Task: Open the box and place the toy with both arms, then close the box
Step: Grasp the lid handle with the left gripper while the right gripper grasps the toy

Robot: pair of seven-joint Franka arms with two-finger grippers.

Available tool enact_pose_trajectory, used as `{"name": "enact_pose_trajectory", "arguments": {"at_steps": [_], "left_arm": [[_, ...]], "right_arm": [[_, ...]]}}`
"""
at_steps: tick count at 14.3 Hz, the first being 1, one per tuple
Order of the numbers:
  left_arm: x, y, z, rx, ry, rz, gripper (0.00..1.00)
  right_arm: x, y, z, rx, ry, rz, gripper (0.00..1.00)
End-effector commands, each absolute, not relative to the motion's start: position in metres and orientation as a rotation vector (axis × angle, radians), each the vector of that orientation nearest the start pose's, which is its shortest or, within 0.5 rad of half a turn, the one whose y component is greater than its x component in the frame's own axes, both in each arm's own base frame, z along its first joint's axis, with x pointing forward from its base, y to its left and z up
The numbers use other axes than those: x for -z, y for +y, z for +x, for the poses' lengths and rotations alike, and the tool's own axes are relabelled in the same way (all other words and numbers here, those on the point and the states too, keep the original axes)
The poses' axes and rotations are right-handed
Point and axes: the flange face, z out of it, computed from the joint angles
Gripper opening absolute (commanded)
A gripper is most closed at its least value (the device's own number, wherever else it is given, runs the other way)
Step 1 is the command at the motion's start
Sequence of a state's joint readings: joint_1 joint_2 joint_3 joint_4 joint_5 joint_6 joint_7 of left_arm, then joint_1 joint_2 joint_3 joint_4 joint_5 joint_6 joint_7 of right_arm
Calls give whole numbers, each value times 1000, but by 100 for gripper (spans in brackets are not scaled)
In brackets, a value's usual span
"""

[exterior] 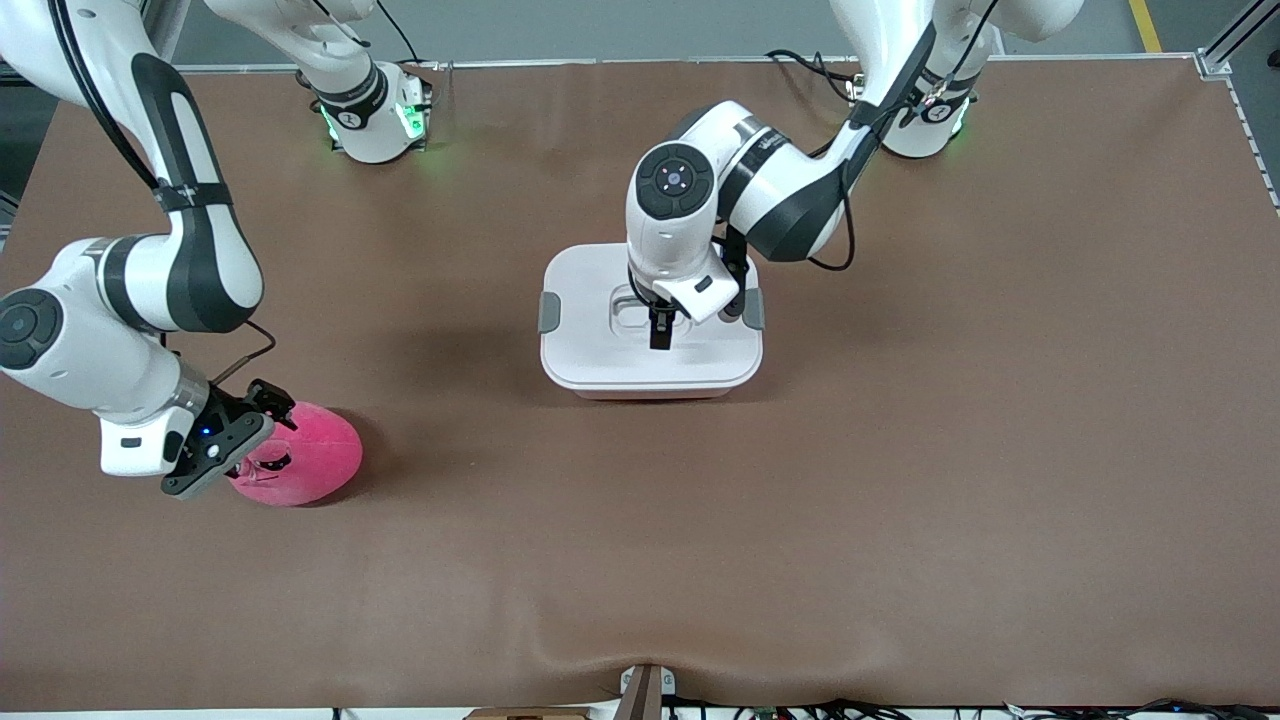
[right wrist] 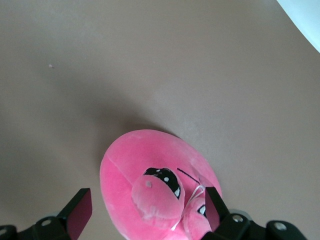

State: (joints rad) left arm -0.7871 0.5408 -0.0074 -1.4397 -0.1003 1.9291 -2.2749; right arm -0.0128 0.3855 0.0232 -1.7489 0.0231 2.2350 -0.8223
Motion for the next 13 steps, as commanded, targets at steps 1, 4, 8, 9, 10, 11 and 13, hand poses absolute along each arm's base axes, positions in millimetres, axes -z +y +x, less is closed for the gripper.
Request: {"name": "enact_pose_trajectory", "arguments": {"at_steps": [1, 4, 8, 9, 10, 11, 13], "left_arm": [[-369, -504, 485, -135, -2197, -2177, 100], [-344, -514, 462, -123, -2200, -2166, 100], [-341, -518, 458, -112, -2204, -2162, 100], [-342, -518, 456, -100, -2196, -2171, 93], [-342, -518, 455, -87, -2191, -2178, 62], [-343, -519, 455, -83, -2188, -2182, 29], [-343, -518, 455, -74, -2186, -2185, 0]], "right_arm": [[-353, 0, 662, 167, -1301, -2872, 100], [-335, -2, 656, 116, -1292, -2863, 100], [-319, -7, 651, 72, -1275, -2858, 100], [-316, -6, 651, 66, -1276, -2855, 100], [-316, -6, 651, 66, -1276, -2855, 100], [-314, -6, 651, 62, -1275, -2854, 100], [-312, -6, 651, 57, -1292, -2845, 61]]}}
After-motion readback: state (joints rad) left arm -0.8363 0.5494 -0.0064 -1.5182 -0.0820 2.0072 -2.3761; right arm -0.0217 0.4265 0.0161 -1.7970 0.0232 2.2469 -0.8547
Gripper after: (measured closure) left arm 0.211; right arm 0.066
